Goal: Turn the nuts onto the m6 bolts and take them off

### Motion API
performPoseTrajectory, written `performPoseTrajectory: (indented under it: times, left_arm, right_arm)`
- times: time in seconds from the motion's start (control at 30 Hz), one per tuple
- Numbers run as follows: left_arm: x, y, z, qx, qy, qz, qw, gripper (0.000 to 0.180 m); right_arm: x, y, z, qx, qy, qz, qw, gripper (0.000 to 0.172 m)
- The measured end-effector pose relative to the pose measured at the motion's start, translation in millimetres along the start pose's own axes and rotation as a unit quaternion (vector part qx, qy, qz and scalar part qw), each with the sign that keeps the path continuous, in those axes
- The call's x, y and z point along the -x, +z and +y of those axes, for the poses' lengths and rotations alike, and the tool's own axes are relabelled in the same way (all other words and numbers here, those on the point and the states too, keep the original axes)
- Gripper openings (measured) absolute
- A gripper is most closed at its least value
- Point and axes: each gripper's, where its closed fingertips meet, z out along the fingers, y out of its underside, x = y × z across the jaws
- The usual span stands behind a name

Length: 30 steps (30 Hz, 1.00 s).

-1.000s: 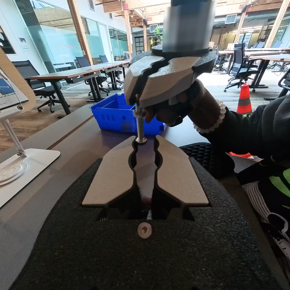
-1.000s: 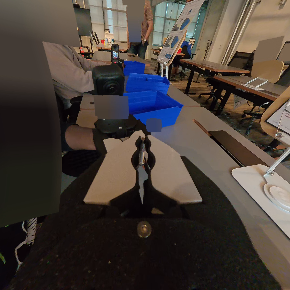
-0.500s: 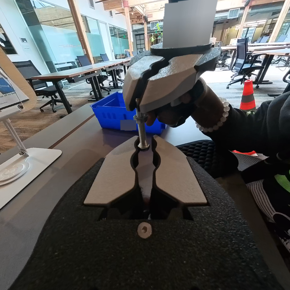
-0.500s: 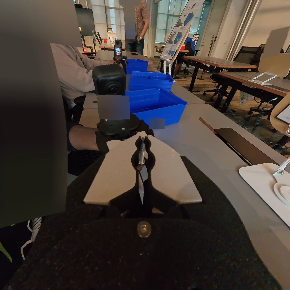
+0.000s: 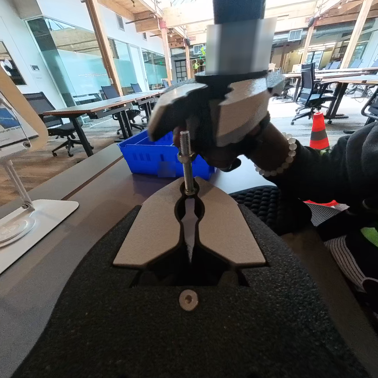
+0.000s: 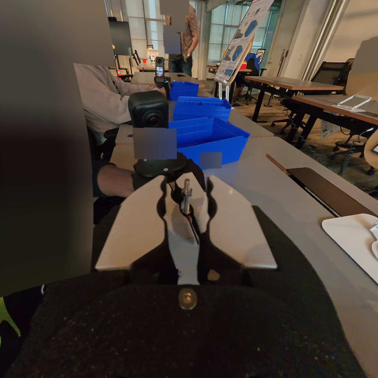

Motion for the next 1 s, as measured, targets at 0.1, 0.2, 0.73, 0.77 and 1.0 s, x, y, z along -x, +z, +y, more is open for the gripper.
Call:
performPoseTrajectory:
  times: [0.1,0.2,0.73,0.77,1.0]
  left_arm:
    - [-2,1,7,-0.006,-0.001,0.006,1.000,0.003]
    - [-4,1,14,-0.016,-0.001,0.012,1.000,0.003]
    - [2,0,59,-0.036,-0.043,0.049,0.997,0.003]
    - [3,-1,59,-0.039,-0.048,0.048,0.997,0.003]
    - [0,1,62,-0.027,-0.034,0.049,0.998,0.003]
  right_arm:
    - [-1,0,12,-0.001,0.008,0.001,1.000,0.054]
    - [0,0,20,-0.020,0.007,-0.003,1.000,0.052]
    - [-12,7,76,-0.021,-0.009,0.002,1.000,0.037]
    - [-12,8,76,-0.023,-0.008,0.003,1.000,0.036]
    - [-14,11,76,-0.018,-0.012,0.016,1.000,0.033]
